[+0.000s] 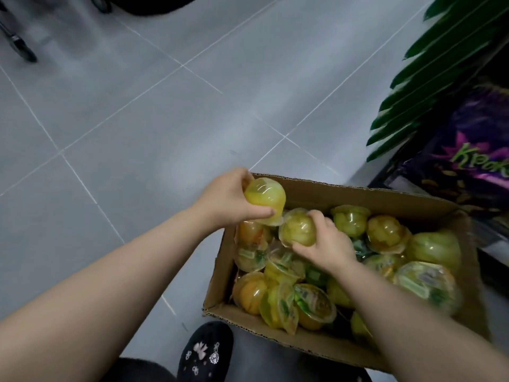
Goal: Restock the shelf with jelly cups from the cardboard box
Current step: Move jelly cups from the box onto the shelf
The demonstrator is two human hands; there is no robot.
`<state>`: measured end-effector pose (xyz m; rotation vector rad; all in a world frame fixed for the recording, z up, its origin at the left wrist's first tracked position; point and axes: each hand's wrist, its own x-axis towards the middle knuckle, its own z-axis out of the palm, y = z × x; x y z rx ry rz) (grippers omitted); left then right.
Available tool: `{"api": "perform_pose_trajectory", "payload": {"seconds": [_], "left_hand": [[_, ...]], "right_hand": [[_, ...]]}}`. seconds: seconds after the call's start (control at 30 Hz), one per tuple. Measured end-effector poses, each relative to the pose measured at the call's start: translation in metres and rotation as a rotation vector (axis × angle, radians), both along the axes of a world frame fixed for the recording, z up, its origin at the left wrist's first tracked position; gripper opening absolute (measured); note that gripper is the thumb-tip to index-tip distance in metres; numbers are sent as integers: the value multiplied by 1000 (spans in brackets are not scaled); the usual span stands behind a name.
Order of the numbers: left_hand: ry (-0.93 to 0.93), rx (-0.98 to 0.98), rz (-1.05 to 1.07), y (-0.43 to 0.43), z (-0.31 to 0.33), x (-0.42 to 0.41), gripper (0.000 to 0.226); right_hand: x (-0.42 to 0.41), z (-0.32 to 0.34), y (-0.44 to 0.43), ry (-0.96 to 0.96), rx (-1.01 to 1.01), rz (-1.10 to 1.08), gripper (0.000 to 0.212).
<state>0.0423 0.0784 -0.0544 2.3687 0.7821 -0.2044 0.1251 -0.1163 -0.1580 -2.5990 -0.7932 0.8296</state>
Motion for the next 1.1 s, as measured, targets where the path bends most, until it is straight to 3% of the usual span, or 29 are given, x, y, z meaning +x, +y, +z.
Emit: {"api": "perform_pose_trajectory", "payload": {"seconds": [0.17, 0.37, 0.47, 0.53, 0.77, 0.87, 1.0, 1.1], "left_hand": [[14, -408, 84, -20, 61, 35, 66], [35, -714, 35, -66, 227, 58, 68], [32, -789, -76, -88, 322, 70, 37], [28, -801, -136, -99, 383, 79, 31], [-66, -814, -274, -150, 572, 95, 38], [-128, -839, -298, -186, 632, 98, 38], [-227, -988, -386, -251, 701, 94, 65], [-302, -1053, -487, -305, 750, 85, 65]], "right_hand": [[-5, 97, -39, 97, 61, -297, 68], [-13, 276, -90, 96, 248, -683, 67], [-15, 372, -113, 34, 341, -785, 70], [-17, 436, -128, -17, 384, -821, 74], [-37, 618, -183, -154, 540, -939, 90], [-48, 677, -216, -234, 585, -932, 88], [-61, 746, -276, -353, 598, -920, 80], [-69, 794, -327, -460, 663, -940, 76]]}}
